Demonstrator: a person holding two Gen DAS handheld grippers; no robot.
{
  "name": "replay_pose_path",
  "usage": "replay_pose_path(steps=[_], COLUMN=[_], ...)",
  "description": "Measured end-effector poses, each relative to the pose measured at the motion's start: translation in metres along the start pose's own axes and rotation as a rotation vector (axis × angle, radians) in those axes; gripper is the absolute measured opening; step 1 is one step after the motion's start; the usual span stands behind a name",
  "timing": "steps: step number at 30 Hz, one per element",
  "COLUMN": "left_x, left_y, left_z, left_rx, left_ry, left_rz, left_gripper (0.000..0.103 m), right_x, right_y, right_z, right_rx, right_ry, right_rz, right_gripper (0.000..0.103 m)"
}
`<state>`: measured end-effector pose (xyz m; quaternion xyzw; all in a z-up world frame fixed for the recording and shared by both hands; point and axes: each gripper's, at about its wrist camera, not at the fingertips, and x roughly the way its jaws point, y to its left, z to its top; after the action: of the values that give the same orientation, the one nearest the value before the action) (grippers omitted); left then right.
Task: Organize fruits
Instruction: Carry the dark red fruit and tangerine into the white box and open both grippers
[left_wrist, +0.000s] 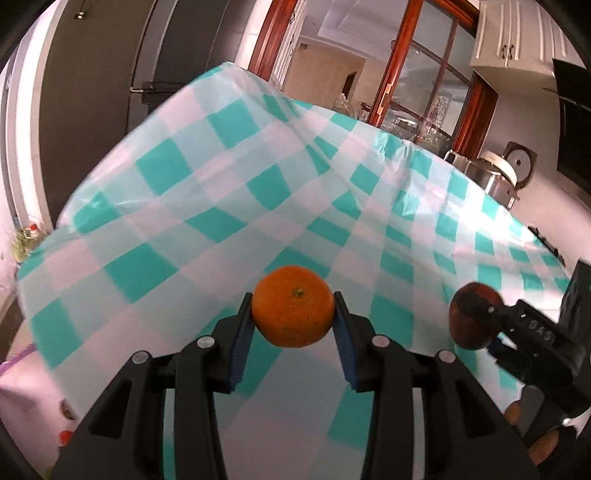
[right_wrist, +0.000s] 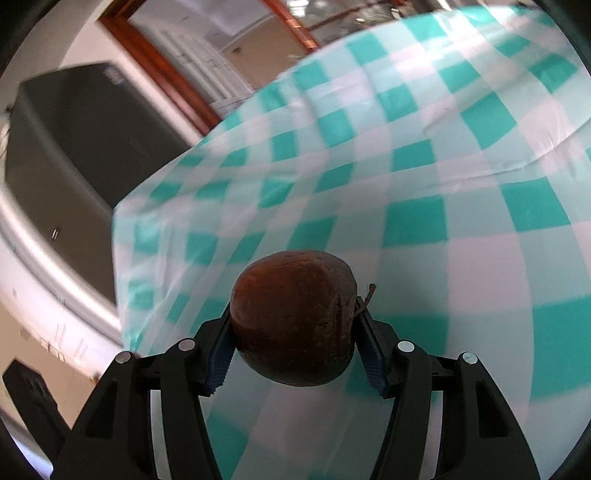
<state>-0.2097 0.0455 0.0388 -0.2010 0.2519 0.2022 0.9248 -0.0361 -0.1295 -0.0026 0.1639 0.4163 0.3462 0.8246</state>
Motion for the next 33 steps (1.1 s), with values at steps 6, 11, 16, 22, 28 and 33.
replay_pose_path(steps=[6, 11, 16, 22, 28, 33], left_x=[-0.043, -0.077, -0.095, -0.096, -0.075, -0.057], left_y=[0.037, 0.077, 0.122, 0.174, 0.219, 0.25], left_z=[-0.024, -0.041, -0.057, -0.081, -0.108, -0.127], left_rx=[0.053, 0.082, 0.051, -0.015, -0.064, -0.095], left_ry=[-0.013, -0.022, 0.003, 0.072, 0.209, 0.319], left_rz=[0.069, 0.167, 0.256, 0.343, 0.438, 0.495], left_gripper=[0.041, 0.041, 0.041, 0.041, 0.041, 0.041], right_x=[-0.016, -0.017, -0.013, -0.007, 0.029, 0.065], right_y=[0.056, 0.11, 0.159, 0.203, 0.222, 0.233], right_z=[-0.048, -0.089, -0.124, -0.182, -0.237, -0.28], right_rx=[-0.185, -0.351, -0.499, -0.714, -0.853, -0.979], right_ry=[0.059, 0.122, 0.178, 0.281, 0.451, 0.586], right_rz=[0.048, 0.117, 0.207, 0.304, 0.303, 0.262], right_gripper=[0.058, 0.058, 0.058, 0.058, 0.058, 0.058])
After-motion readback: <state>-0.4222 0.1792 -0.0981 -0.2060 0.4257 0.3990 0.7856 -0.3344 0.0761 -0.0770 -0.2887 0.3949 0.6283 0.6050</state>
